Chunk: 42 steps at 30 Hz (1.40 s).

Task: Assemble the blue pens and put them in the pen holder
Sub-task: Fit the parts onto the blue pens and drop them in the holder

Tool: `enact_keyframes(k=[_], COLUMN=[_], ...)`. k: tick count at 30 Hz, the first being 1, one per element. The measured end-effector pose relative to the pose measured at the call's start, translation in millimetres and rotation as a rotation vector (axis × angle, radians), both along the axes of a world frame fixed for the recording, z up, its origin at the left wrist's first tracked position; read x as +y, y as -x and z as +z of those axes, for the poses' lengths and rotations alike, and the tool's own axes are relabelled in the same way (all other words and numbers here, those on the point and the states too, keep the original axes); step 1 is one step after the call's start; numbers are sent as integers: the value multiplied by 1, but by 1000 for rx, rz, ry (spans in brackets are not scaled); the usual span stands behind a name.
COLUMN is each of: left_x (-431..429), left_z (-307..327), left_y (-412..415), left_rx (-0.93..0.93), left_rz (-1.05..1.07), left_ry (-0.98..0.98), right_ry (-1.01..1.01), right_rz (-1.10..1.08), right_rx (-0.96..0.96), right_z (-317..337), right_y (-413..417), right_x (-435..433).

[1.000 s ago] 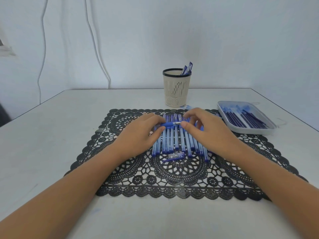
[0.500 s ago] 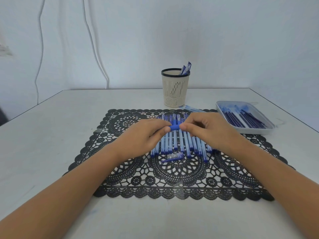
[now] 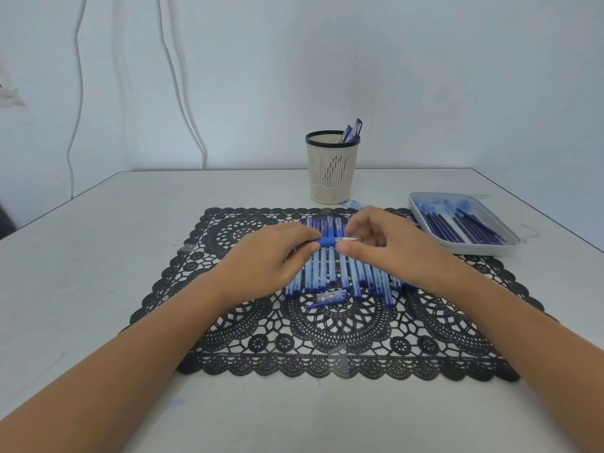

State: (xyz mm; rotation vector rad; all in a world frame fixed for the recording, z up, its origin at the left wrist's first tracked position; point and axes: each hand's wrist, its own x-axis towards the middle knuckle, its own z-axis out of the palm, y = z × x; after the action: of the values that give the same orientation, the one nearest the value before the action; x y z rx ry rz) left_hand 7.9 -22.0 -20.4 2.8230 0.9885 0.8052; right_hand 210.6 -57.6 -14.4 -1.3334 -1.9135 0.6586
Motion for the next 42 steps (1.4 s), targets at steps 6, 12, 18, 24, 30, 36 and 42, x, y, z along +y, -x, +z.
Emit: enact_keyframes(k=[6,12,18,24,30,36,42], left_x=[0,0,0,4,6,11,13], left_z=[0,-1,-1,-1,2,-1,-3], left_y=[0,0,0,2,7,11,14], left_rx=[1,11,12,10,-14,22,0], left_rz=[5,-7,-3,12,51,89,112], left_ry=[-2,-4,2,35,57,34,36], right_ry=[-54,-47,-16,-58,-99,-50,-6], right_rz=[-6,-31,-61,-33,-73,-129,-180], right_rx=[-23,-33,-93,22,150,135,232], right_z=[-1,2,1,0,0,-2,1], right_y=[2,4,6,6,0,-1,-6], right_x=[0,-1,-1,0,2,5,7])
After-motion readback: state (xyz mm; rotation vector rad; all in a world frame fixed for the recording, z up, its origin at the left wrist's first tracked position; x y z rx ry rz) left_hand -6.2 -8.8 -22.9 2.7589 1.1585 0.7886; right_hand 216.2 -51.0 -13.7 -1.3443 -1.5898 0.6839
